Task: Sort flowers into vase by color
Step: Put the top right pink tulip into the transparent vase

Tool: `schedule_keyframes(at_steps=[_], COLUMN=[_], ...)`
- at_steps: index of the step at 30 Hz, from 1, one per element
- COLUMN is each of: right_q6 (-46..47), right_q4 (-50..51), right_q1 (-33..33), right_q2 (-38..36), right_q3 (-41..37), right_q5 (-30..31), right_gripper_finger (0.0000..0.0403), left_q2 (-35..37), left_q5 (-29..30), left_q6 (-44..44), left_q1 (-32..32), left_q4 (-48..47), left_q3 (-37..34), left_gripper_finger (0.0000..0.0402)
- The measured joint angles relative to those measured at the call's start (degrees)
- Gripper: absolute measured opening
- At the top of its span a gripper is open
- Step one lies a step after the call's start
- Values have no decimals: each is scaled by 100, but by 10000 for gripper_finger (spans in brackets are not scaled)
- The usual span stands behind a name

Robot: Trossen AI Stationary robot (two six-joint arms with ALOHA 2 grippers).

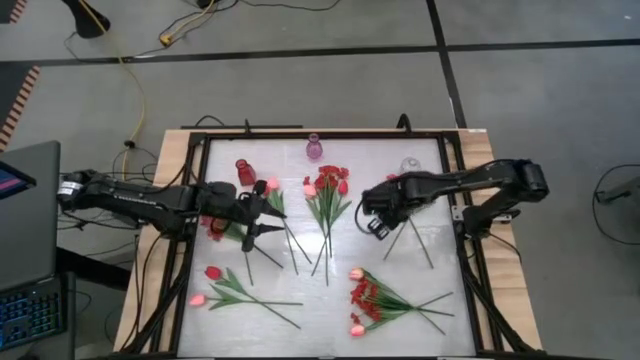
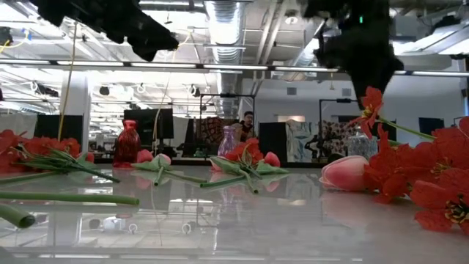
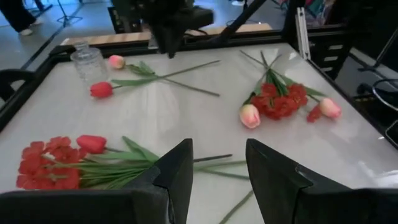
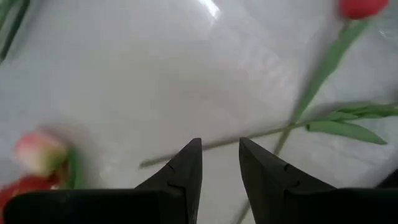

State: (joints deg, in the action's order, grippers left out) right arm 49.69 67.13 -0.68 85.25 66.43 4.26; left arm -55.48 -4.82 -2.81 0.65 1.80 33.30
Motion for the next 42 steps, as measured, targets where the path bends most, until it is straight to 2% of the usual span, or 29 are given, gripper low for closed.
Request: schedule_keyframes(at_steps=[4,7,10,15,27,33,42], right_q6=[168,666,1393,2741,2960,3237,3612], right_q4=[-289,-373,-313,-332,-892,-977,-1791], right_q1=[-604,-838,-853,-699,-619,-621,-652], right_q2=[-480,-757,-861,-715,153,210,-25], right_q3=[-701,-1027,-1238,-1472,-1738,-2004,-2491], right_q5=[-3,103,184,-13,-418,-419,-263], right_gripper_finger=[134,143,153,157,156,156,156], left_q2=[0,0,2,2,2,2,2], left_q5=[-121,-133,-131,-124,-171,-190,-192], left_q6=[24,31,33,-64,-55,-70,-194], left_q1=[-176,-221,-228,-226,-219,-219,-219], left_q4=[-73,-132,-142,-79,-209,-244,-251], left_q3=[0,0,0,0,0,0,0], left_gripper_finger=[137,137,137,137,137,137,137])
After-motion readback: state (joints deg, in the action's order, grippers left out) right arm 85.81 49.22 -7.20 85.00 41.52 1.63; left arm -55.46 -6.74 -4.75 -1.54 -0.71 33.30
